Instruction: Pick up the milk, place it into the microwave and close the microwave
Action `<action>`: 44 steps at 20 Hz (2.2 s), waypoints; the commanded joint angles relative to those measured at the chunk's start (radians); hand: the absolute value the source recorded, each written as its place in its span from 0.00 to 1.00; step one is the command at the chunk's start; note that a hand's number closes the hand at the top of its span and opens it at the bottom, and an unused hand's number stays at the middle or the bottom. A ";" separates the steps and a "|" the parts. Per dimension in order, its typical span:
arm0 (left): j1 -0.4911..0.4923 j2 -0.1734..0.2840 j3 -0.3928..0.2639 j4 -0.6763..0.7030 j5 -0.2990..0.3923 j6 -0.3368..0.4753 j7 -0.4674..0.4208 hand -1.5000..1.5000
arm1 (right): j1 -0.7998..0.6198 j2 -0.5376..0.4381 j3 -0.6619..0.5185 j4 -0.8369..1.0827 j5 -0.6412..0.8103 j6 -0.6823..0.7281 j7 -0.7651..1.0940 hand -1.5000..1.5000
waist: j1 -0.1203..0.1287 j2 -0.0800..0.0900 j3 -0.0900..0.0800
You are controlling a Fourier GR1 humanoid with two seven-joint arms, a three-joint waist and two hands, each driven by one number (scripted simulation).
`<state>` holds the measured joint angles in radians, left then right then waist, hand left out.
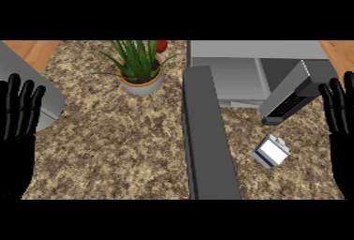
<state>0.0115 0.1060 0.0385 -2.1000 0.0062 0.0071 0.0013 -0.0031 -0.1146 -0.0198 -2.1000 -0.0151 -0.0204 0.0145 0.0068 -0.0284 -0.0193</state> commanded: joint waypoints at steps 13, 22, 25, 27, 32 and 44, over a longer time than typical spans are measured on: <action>0.127 -0.084 -0.005 0.062 0.048 0.008 -0.018 0.00 | 0.262 -0.104 0.097 0.040 -0.433 0.512 -0.130 0.00 | -0.009 0.027 0.019; 0.312 -0.105 -0.086 -0.006 0.021 -0.022 -0.121 0.00 | 0.361 -0.090 -0.005 0.001 -0.356 0.537 -0.199 0.00 | -0.008 0.027 0.019; 0.354 -0.082 -0.046 -0.009 0.058 -0.068 -0.150 0.00 | 0.368 0.002 0.056 0.041 -0.166 0.472 -0.278 0.00 | -0.007 0.027 0.019; 0.432 -0.099 -0.079 -0.076 0.048 -0.072 -0.158 0.00 | 0.313 -0.015 -0.004 0.031 -0.199 0.434 -0.249 0.00 | -0.002 0.026 0.019; 0.438 -0.105 -0.118 -0.134 0.026 -0.044 -0.107 0.00 | 0.264 -0.029 -0.095 0.220 -0.151 0.448 -0.375 0.00 | -0.003 0.028 0.020; 0.556 -0.092 -0.085 -0.021 0.051 -0.124 -0.300 0.00 | 0.159 -0.028 -0.143 0.428 -0.025 0.381 -0.470 0.00 | -0.002 0.027 0.019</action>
<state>0.5384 0.0155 -0.0586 -2.1932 0.0608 -0.0854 -0.2052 0.1711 -0.1175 -0.1259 -1.7142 -0.0610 0.3650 -0.4254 0.0054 -0.0007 0.0002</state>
